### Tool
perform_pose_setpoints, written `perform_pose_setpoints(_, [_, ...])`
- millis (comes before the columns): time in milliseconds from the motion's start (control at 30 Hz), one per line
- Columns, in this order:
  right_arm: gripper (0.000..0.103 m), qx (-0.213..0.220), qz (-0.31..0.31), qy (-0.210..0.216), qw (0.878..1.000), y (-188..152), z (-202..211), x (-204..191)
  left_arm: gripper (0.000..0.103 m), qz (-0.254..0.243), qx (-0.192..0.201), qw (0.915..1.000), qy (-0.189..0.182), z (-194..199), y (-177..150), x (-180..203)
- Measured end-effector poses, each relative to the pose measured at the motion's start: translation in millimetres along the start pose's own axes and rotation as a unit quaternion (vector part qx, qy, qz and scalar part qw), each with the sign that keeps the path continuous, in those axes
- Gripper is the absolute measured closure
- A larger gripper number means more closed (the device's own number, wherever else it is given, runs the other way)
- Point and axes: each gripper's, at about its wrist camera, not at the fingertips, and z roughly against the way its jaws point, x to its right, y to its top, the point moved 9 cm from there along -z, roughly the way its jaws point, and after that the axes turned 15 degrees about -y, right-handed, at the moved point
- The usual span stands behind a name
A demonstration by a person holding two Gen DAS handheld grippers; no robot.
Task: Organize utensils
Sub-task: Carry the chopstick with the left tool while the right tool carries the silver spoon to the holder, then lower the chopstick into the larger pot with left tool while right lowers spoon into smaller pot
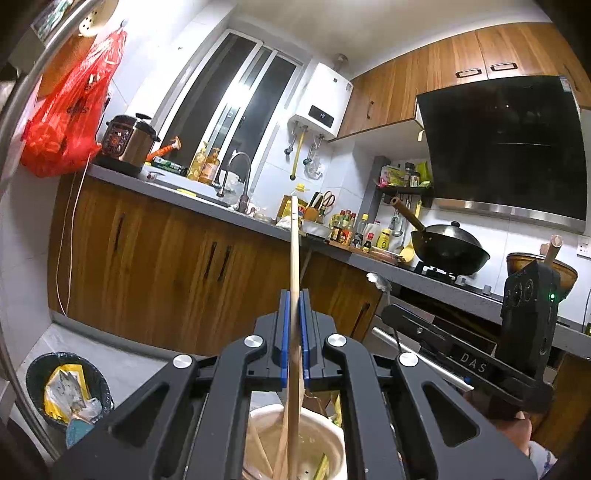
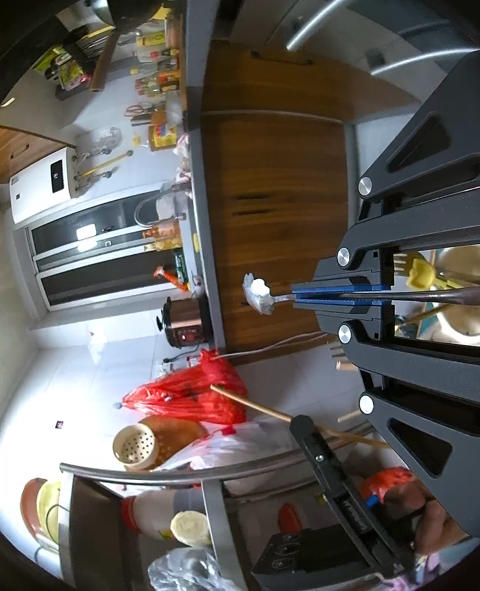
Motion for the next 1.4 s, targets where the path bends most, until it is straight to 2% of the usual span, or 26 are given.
perform_pose_setpoints(200, [0.099,-0.001,-0.004,-0.003,1.000,-16.1,-19.5,0.6,0.098,0.002,0.012,0.9999,-0.007,-7.6,-6.5,-8.2])
perform_pose_setpoints(367, [0.099,0.004,0.005,-0.009,1.000,-26.1,-24.3,3.4,0.098,-0.023,0.026,0.9994,-0.008,-9.7,-14.0,-0.4])
perform_pose_setpoints(767, [0.099,0.002,0.043,-0.019,0.999,-44.7,-5.4,-6.9,0.098,-0.045,0.021,0.9987,0.016,12.7,-40.4,11.1])
perform_pose_setpoints(967, [0.101,-0.007,0.049,-0.023,0.999,-51.6,8.0,-5.3,0.098,-0.060,0.001,0.9979,0.023,11.2,-52.7,18.3])
perform_pose_setpoints(1400, [0.101,-0.063,0.058,-0.030,0.996,-77.3,6.1,-1.7,0.098,-0.056,-0.038,0.9967,0.045,7.3,-68.6,10.8])
